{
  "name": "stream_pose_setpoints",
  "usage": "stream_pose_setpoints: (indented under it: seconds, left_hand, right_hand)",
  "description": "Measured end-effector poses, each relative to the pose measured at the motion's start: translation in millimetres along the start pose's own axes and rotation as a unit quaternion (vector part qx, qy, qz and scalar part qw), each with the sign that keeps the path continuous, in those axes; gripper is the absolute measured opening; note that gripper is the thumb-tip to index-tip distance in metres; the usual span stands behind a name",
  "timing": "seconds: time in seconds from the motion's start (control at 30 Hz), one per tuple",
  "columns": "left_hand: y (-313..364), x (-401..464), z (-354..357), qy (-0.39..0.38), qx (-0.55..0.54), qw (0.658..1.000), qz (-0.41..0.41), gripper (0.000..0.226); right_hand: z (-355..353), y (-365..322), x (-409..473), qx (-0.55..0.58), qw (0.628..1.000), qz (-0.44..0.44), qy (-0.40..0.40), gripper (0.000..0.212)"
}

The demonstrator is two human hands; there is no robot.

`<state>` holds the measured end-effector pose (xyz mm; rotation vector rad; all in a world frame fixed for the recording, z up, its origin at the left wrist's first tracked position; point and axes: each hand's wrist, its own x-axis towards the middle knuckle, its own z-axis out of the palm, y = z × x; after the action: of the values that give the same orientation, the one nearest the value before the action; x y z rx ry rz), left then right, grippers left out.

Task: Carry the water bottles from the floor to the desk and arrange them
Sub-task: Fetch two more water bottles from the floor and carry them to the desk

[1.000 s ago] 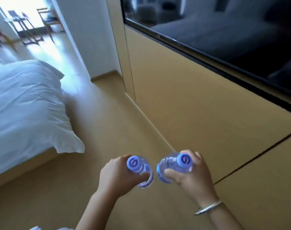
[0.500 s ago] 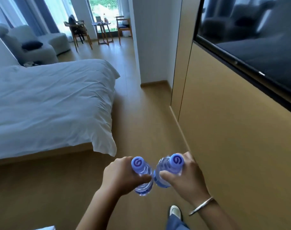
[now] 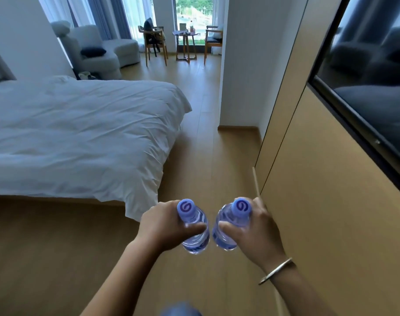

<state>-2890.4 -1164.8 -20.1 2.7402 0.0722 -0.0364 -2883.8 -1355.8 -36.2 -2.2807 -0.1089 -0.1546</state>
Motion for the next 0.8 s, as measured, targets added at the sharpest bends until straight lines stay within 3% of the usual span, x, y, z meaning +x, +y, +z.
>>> stream_pose_setpoints:
  seconds: [0.37, 0.8]
  left_hand:
    - [6, 118, 13, -0.008, 0.025, 1.000, -0.007, 0.047]
    - [-28, 340, -17, -0.006, 0.037, 0.998, 0.041, 0.042]
  right_hand:
    - [18, 27, 106, -0.040, 0.998, -0.006, -0.039, 0.036]
    - [67, 3, 322, -0.037, 0.999, -0.007, -0.027, 0.037]
